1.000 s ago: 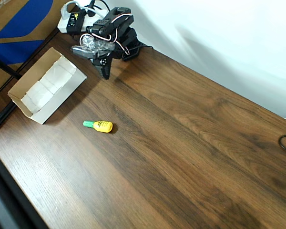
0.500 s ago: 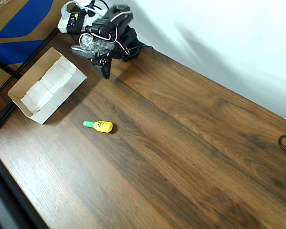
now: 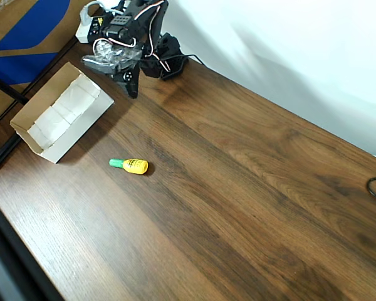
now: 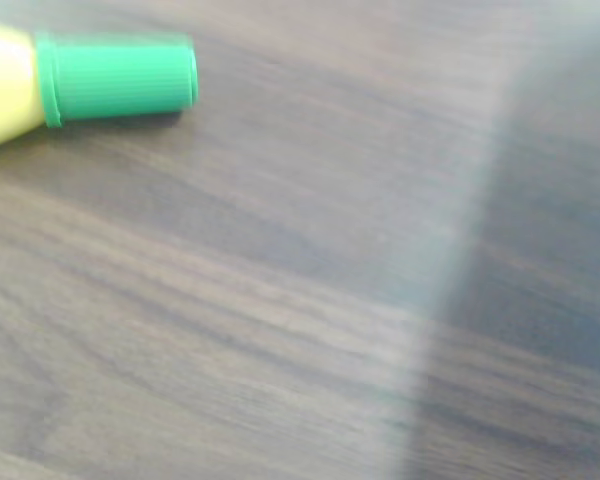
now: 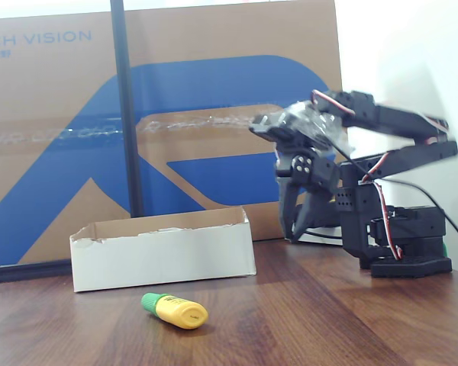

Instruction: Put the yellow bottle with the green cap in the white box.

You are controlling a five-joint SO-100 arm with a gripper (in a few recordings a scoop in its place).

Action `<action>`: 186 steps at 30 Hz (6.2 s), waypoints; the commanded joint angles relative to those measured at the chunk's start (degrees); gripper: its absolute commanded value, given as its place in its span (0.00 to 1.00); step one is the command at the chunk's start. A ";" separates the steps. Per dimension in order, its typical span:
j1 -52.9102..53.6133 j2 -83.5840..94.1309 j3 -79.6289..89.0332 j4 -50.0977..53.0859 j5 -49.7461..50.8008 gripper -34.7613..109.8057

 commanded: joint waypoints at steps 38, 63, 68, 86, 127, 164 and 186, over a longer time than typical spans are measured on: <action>-7.21 -70.14 -55.55 -19.42 -6.68 0.25; -10.55 -88.07 -62.23 -27.33 -13.10 0.45; -11.43 -87.89 -60.29 -27.77 -15.38 0.45; -12.57 -80.42 -53.09 -26.81 -13.36 0.44; -9.23 -83.32 -46.23 -31.82 -19.69 0.51; 5.89 -70.40 -35.33 -39.38 -23.20 0.49; 5.54 -68.20 -39.99 -12.83 -16.17 0.49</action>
